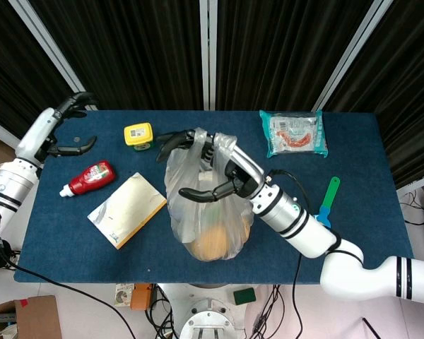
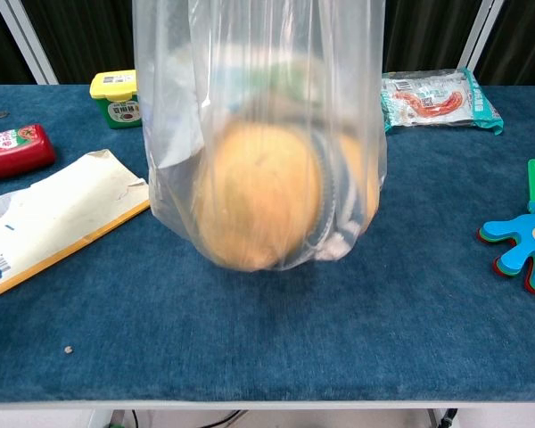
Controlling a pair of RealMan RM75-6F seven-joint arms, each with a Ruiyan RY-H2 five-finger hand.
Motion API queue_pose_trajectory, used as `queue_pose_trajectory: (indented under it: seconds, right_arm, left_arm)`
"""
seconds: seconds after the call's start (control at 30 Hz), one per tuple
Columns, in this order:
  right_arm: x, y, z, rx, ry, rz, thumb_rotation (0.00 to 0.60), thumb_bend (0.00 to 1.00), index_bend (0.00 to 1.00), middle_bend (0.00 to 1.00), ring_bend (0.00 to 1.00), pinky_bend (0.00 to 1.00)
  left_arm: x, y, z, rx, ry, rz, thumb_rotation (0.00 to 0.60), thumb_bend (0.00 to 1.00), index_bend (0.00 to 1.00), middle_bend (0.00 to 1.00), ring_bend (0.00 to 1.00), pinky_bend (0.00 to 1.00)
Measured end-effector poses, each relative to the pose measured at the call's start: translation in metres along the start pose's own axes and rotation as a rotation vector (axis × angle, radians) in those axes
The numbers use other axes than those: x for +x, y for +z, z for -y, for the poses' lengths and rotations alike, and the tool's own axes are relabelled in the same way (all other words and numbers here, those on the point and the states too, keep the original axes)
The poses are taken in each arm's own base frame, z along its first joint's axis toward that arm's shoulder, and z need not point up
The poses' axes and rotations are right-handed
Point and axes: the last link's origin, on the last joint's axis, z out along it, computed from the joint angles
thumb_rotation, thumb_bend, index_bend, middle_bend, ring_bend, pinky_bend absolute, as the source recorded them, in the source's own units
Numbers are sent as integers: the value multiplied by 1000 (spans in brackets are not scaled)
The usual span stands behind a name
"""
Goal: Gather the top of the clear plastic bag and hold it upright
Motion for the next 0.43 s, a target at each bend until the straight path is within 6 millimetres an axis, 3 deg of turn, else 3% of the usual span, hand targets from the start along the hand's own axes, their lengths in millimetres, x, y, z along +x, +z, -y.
queue_pose_trajectory:
  seconds: [0.07, 0.2, 0.43]
  right_arm:
    - [0, -2, 4, 12, -5, -6, 562, 209, 374, 361, 148, 170]
    - [4, -7, 7, 13, -12, -21, 562, 209, 374, 361, 148, 170]
    - [10, -13, 6, 3, -5, -37, 562, 209, 374, 361, 148, 170]
  left_arm:
    - [4, -3, 6, -29, -32, -60, 600, 392, 151, 191, 121, 208]
    - [9, -9, 16, -92, -131, -183, 600, 252, 153, 206, 130, 213]
    - [12, -19, 40, -93, -245, -264, 600, 209, 162, 210, 130, 215]
